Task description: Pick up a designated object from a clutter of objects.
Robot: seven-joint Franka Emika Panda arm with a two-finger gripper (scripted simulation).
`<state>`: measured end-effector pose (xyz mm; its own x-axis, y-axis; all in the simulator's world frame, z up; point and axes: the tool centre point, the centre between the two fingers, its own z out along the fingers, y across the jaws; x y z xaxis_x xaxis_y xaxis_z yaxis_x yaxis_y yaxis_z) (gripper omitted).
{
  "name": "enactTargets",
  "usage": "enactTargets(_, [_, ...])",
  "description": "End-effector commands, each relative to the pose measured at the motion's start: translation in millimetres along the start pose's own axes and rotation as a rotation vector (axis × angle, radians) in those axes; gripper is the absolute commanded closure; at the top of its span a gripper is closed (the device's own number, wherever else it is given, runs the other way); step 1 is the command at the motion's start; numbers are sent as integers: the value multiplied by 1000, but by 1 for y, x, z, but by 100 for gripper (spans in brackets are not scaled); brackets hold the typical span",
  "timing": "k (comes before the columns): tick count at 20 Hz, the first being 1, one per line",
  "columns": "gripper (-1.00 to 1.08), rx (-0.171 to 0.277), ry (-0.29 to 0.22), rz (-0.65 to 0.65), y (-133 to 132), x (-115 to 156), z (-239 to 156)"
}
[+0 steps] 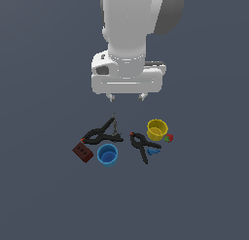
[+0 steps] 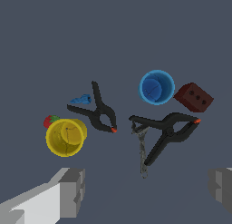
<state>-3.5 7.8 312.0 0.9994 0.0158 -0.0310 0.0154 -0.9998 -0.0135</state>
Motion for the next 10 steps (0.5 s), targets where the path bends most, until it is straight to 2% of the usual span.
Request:
enactTargets(1, [-92, 0, 0, 0, 0, 0, 0])
enactTargets(10, [-92, 18, -18, -52, -23, 1, 3])
